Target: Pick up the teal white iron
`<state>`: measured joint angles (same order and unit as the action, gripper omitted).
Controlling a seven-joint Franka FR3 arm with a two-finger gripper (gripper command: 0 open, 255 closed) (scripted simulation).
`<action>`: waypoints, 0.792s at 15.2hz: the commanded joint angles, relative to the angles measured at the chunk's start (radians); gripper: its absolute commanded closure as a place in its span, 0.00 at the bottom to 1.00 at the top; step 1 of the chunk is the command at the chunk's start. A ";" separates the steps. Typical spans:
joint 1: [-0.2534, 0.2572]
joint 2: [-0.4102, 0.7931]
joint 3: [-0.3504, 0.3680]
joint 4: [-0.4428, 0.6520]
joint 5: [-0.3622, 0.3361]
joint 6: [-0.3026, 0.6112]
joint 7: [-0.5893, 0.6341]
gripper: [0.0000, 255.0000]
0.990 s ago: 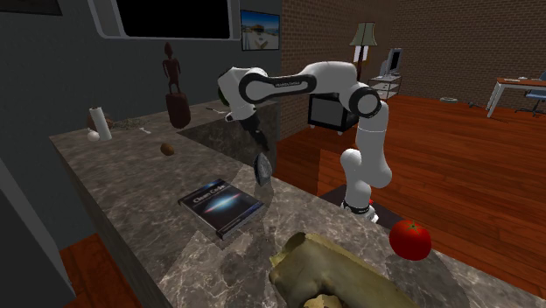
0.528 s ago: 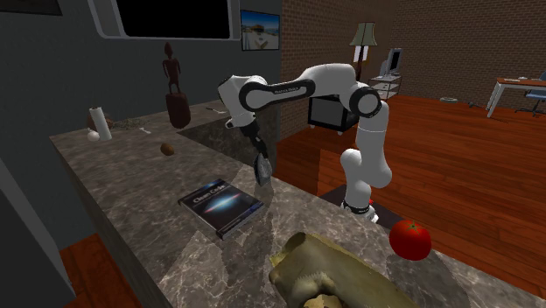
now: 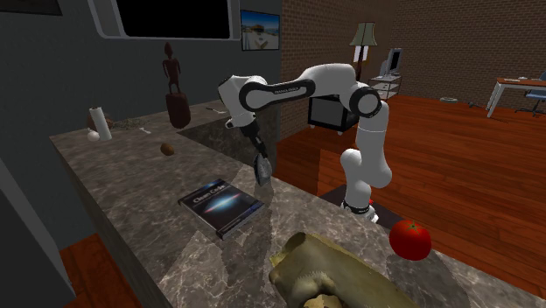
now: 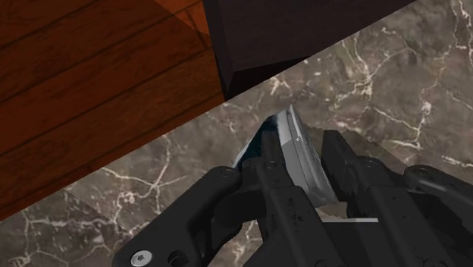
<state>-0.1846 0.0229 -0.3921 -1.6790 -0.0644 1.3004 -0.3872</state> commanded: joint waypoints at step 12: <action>-0.004 0.033 -0.003 0.187 0.006 -0.157 -0.019 1.00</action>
<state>-0.1891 0.0509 -0.3958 -1.5118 -0.0605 1.1584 -0.4063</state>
